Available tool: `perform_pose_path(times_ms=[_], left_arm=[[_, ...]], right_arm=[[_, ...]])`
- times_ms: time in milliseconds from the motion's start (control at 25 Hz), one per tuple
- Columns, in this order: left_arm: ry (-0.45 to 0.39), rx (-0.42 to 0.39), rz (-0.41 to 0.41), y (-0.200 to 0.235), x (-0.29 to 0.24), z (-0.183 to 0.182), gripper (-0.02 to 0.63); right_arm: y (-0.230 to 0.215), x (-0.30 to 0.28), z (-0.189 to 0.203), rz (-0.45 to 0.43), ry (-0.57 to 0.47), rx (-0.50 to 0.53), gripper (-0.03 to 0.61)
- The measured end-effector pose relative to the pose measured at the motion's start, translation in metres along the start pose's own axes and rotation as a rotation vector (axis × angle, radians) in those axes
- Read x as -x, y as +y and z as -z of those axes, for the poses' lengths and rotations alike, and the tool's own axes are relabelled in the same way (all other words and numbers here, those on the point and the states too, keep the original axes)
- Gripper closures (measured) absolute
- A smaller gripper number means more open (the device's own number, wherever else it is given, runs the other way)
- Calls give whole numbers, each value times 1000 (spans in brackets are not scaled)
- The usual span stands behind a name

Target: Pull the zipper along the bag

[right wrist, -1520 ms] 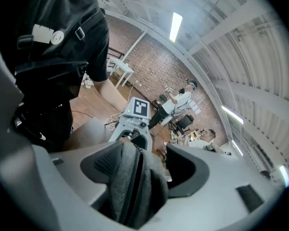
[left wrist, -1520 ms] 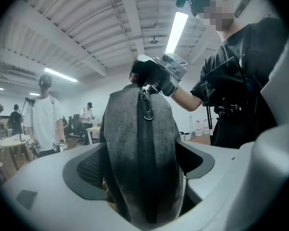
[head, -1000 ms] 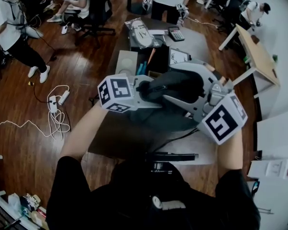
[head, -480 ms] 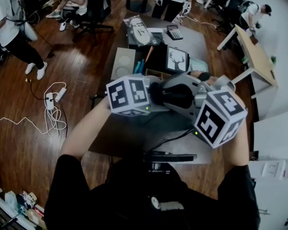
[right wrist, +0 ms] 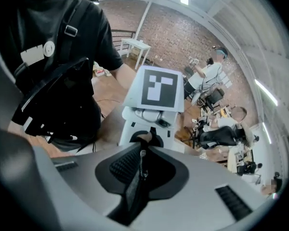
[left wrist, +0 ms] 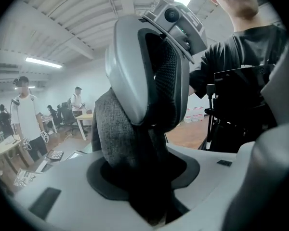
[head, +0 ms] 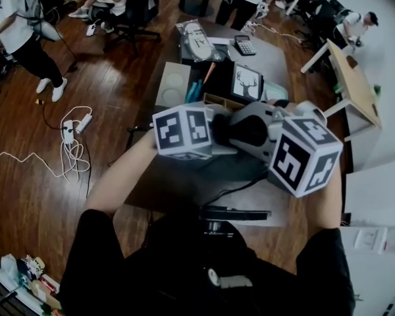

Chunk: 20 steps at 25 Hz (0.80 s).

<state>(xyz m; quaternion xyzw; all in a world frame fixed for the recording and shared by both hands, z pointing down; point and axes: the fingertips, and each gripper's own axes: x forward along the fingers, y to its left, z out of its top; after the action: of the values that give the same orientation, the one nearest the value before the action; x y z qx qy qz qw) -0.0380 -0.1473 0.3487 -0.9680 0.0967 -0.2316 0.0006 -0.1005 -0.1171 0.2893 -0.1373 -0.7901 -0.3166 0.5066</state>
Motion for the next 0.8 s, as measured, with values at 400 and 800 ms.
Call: perform_pose_path(times_ms=[400,800], left_arm=[[-28,23,-8,1,4,2,430],[23,29,-42,-3,0,3,428]], right_arm=[[-11,37,14,216,-113,-183,545],[-9,35,22,362,-138,-269,517]])
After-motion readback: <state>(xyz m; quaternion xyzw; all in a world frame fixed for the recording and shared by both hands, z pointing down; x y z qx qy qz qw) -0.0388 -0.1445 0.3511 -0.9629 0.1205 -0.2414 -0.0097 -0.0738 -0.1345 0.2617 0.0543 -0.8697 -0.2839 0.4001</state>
